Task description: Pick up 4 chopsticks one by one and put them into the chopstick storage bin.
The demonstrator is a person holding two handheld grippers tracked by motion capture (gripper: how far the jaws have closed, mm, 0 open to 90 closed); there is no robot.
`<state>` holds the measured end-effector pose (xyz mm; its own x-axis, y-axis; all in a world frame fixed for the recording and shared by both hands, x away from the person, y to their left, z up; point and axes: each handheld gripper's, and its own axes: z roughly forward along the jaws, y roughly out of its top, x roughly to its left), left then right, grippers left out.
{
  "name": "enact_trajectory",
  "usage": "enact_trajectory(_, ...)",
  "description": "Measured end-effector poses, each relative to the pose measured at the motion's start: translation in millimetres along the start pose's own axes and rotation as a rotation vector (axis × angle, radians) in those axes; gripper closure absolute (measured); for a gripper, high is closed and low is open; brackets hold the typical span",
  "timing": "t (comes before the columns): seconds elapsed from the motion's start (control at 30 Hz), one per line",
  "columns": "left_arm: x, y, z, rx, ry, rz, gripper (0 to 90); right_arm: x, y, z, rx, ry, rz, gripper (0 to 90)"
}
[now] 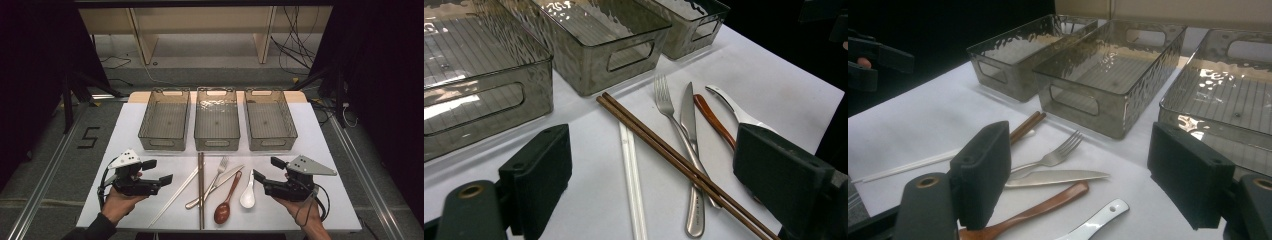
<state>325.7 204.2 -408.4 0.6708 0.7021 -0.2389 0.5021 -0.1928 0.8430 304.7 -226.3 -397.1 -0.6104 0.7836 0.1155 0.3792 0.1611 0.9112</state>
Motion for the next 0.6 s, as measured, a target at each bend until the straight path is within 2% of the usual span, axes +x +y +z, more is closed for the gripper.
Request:
enact_trajectory(0.2, 0.0, 0.5, 1.1, 0.011, 0.007, 0.001, 15.4, -0.3, -0.1, 0.4, 0.004, -0.006, -0.005, 26.4)
enact_trajectory(0.37, 0.2, 1.3, 4.0, 0.045, 0.012, -0.012, 15.4, -0.3, 0.2, 0.6, 0.014, -0.01, -0.002, 26.5)
enact_trajectory(0.47, 2.0, 2.3, 6.1, 0.073, 0.034, -0.009, 15.4, 0.4, 0.1, 1.4, 0.017, -0.012, -0.004, 26.5)
enact_trajectory(0.53, 3.8, 3.5, 7.6, 0.087, 0.043, -0.028, 15.4, 0.9, 0.1, 1.6, 0.018, -0.01, -0.003, 26.5)
enact_trajectory(0.6, 5.6, 6.1, 10.0, 0.122, 0.056, -0.053, 15.4, 1.1, 0.1, 2.5, 0.025, -0.012, -0.002, 26.6)
